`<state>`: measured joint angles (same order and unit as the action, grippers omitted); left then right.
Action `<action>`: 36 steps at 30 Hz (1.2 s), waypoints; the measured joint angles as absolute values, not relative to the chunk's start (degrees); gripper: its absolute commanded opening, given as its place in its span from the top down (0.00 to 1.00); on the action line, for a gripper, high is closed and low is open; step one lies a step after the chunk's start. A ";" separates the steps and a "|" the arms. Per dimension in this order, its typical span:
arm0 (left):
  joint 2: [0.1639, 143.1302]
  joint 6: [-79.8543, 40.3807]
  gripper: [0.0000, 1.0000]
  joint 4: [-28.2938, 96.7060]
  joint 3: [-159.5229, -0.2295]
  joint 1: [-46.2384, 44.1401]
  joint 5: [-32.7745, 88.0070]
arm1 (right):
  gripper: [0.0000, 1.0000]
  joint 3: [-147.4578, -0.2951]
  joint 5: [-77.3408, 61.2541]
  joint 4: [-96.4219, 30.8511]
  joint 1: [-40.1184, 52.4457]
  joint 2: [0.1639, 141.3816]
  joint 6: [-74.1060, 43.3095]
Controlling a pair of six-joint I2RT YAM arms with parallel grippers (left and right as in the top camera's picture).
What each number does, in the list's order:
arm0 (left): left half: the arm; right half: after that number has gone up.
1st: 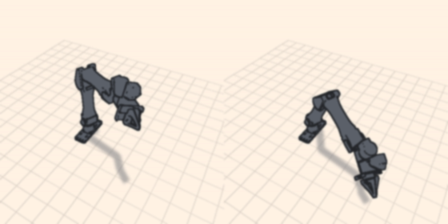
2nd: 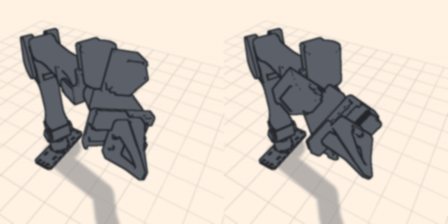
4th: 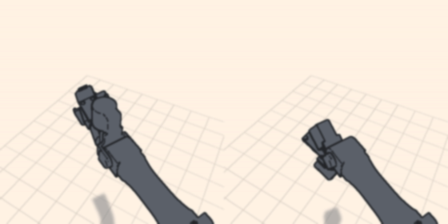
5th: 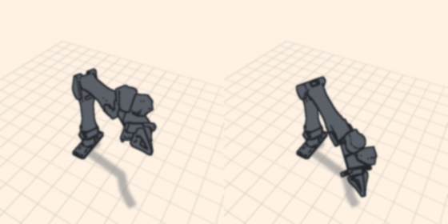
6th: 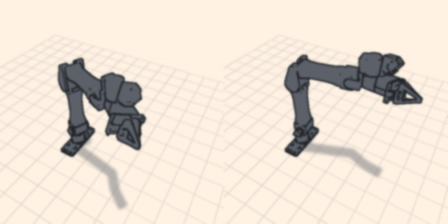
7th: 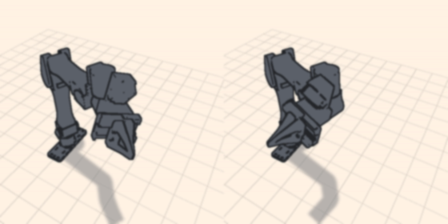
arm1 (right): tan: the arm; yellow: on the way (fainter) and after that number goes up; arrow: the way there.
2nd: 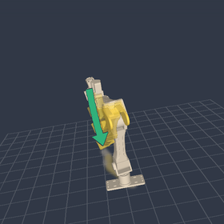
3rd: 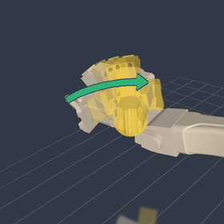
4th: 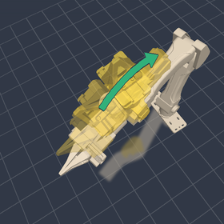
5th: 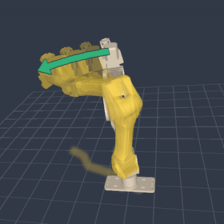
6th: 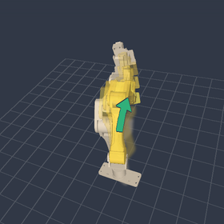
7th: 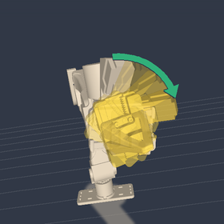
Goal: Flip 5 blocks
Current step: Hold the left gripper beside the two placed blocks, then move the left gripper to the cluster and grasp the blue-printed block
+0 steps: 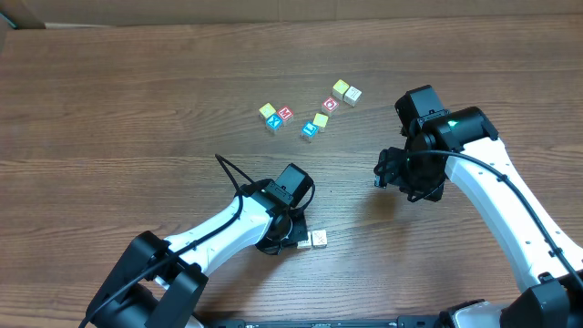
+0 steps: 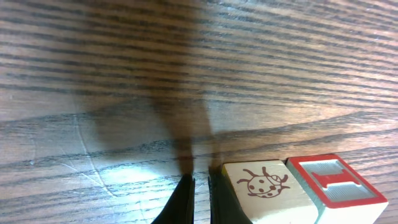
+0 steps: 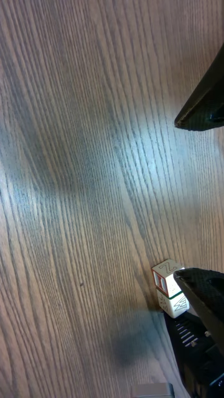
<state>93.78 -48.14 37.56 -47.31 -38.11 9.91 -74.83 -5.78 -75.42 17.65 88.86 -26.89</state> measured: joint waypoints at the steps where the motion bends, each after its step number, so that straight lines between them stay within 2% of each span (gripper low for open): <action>1: 93.78 -48.14 0.96 37.45 -47.31 -38.11 9.91 | 0.28 -74.83 -5.80 -75.42 17.67 88.86 -26.94; 23: 93.80 -49.36 0.96 36.53 -47.31 -38.09 11.35 | 0.28 -74.83 -5.78 -75.09 17.67 88.86 -26.92; 28: 93.76 -48.97 0.95 42.96 -48.64 -38.09 9.13 | 0.28 -74.83 -5.78 -75.55 17.65 88.86 -26.89; 29: 93.56 -48.93 0.93 44.86 -49.41 -38.09 7.88 | 0.28 -74.83 -5.80 -75.55 17.65 88.86 -26.89; 30: 93.23 -48.90 0.87 46.39 -50.22 -38.06 6.72 | 0.28 -74.83 -5.80 -75.53 17.67 88.86 -26.92; 33: 91.64 -46.92 0.53 48.62 -54.02 -37.65 3.53 | 0.28 -74.83 -5.78 -75.53 17.65 88.86 -26.92; 36: 90.54 -43.44 0.48 47.83 -58.52 -36.62 1.89 | 0.28 -74.83 -5.80 -75.55 17.65 88.86 -26.94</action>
